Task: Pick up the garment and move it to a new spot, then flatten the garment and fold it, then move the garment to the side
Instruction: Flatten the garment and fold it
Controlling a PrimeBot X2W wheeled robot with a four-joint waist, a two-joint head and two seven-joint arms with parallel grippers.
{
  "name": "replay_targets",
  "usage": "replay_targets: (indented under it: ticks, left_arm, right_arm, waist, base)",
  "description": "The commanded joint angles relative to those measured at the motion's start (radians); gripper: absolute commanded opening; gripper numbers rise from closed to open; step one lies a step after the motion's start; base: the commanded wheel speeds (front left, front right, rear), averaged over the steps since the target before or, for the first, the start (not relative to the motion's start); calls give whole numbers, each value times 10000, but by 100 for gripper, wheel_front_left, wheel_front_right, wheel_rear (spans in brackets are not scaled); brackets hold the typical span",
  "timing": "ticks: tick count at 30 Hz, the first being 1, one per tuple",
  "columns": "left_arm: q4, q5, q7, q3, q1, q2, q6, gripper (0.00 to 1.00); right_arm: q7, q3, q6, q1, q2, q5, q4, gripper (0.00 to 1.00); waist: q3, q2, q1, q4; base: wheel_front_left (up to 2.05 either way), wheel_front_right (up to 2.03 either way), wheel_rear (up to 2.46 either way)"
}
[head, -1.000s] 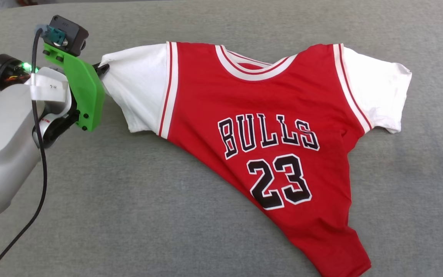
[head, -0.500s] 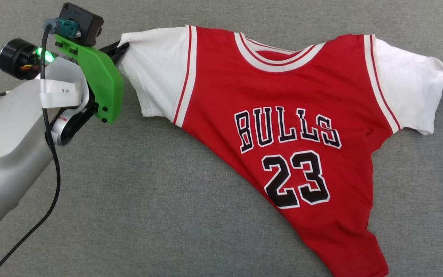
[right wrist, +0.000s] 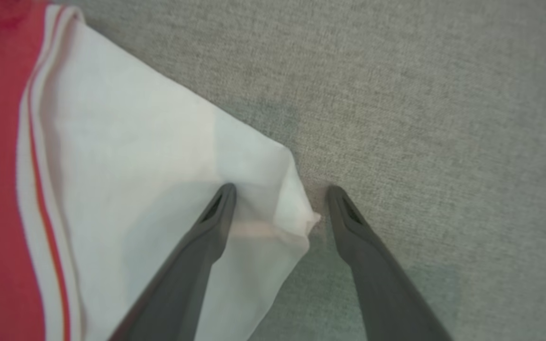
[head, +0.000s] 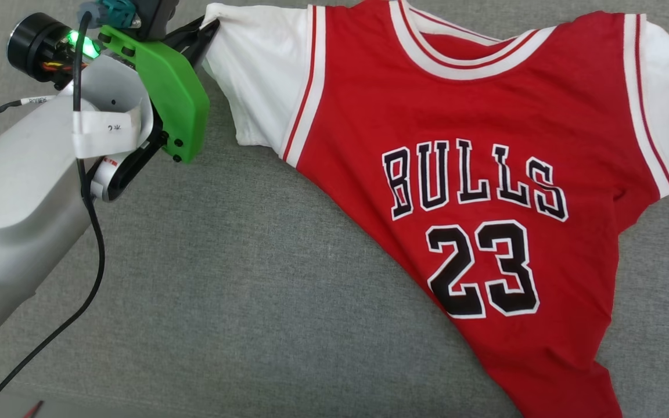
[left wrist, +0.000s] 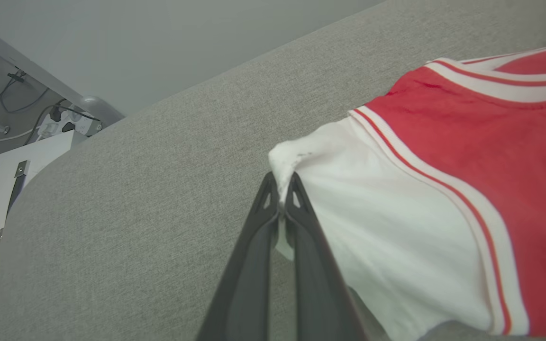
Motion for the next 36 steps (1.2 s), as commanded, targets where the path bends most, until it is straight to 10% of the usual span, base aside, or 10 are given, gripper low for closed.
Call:
replay_targets:
  ticks: [1,4,6,21,36]
  left_arm:
    - [-5,87,-90,43,-111,-23,88,0]
    - [39,77,-164,41,-78,-38,82,0]
    - [108,62,-203,28,-37,-43,68,0]
    - [231,112,-1578,438,131,27,182,0]
    - [63,606,-1680,1110,-2206,-370,194,0]
  right_arm:
    - [-51,331,-4,291,253,62,338,100]
    - [-338,649,-4,491,264,211,535,100]
    - [-760,831,-4,503,249,326,501,0]
    - [-5315,819,-4,171,-404,654,-466,0]
    - [-5509,-58,-4,-1426,-496,-198,-1613,0]
  waist:
    - [158,1,0,119]
    - [143,1,0,107]
    - [81,1,0,51]
    - [-2194,1,0,-559]
    - [-2354,1,0,-1005]
  base:
    - [0,0,0]
    - [0,0,0]
    - [0,0,0]
    - [0,0,0]
    - [0,0,0]
